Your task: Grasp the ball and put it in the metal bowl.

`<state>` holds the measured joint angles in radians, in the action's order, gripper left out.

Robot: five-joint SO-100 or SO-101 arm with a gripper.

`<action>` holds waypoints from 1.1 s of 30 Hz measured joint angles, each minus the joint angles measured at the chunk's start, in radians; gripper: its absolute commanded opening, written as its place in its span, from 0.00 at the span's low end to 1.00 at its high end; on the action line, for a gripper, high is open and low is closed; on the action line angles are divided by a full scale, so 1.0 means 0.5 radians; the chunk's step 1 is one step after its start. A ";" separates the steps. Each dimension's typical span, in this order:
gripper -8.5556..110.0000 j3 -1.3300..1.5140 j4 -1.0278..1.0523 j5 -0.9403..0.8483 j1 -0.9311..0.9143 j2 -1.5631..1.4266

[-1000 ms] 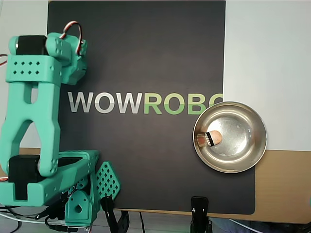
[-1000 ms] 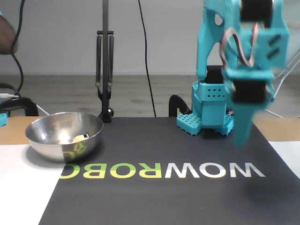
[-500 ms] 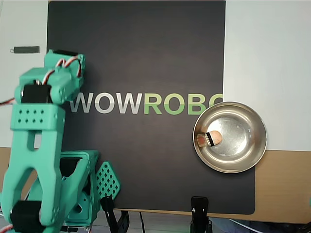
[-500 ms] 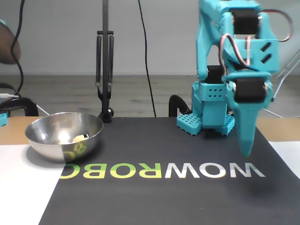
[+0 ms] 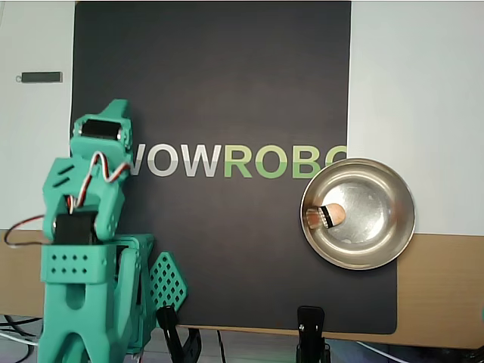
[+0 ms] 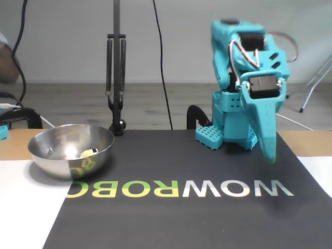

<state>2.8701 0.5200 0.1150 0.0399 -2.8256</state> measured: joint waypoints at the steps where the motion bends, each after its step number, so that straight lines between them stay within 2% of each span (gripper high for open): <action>1: 0.07 0.071 -0.025 0.000 0.000 -0.092; 6: 0.07 0.430 -0.086 -0.178 -0.025 -0.617; 12: 0.07 0.448 0.101 -0.252 -0.018 -1.006; 23: 0.07 0.448 0.561 -0.264 -0.021 -1.046; 33: 0.07 0.448 0.620 -0.264 -0.095 -1.052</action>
<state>3.0940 0.8299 -0.0169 -0.0077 -3.3517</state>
